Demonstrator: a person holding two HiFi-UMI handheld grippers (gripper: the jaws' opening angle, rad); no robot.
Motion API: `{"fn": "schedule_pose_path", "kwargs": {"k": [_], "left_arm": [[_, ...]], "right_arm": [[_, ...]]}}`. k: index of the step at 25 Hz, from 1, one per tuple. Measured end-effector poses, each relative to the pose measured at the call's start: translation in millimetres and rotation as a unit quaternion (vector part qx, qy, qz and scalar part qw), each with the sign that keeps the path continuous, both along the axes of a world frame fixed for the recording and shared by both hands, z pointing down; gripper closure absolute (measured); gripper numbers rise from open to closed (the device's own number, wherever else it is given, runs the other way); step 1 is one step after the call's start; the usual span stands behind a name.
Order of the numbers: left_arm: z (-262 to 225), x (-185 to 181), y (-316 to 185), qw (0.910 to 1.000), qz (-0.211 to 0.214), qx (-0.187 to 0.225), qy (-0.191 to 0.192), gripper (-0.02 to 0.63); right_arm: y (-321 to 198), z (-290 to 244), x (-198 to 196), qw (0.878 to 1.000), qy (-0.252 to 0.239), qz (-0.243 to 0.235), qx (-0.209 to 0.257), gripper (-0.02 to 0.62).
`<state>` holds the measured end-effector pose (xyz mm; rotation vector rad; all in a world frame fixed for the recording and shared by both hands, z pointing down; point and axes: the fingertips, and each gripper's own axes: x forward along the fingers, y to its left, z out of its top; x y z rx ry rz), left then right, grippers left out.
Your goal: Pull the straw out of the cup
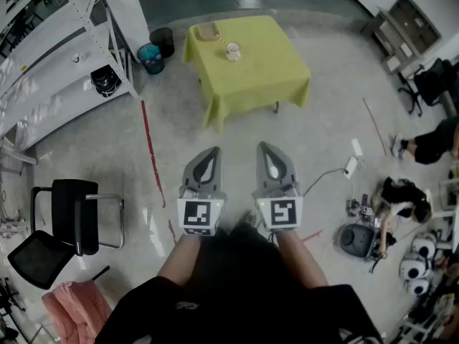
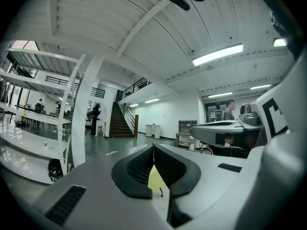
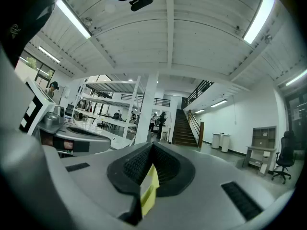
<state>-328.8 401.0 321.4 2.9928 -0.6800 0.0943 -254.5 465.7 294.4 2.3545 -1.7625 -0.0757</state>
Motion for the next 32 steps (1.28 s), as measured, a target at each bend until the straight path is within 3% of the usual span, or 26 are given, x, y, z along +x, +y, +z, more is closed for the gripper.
{"fn": "schedule_pose_path", "kwargs": {"k": [6,20,26,32], "left_arm": [[7,-12,-18,0.9999,0.008,0.009,-0.006,0.561],[45,-57,-63,0.9991,0.016,-0.029,-0.027,0.561],[55,-42,-77,0.9986,0.019,-0.037,-0.032,0.561],[60,-8,-117,0.9979,0.017,-0.025,-0.057,0.561]], "right_arm": [[-18,5,-16,1.000,-0.004,-0.014,0.010,0.580],[-43,33,-41,1.000,-0.019,0.011,-0.019,0.578],[-59,47,-21,0.999,-0.028,0.013,-0.038,0.580],[-103,52,28,0.999,-0.035,0.007,-0.022,0.580]]}}
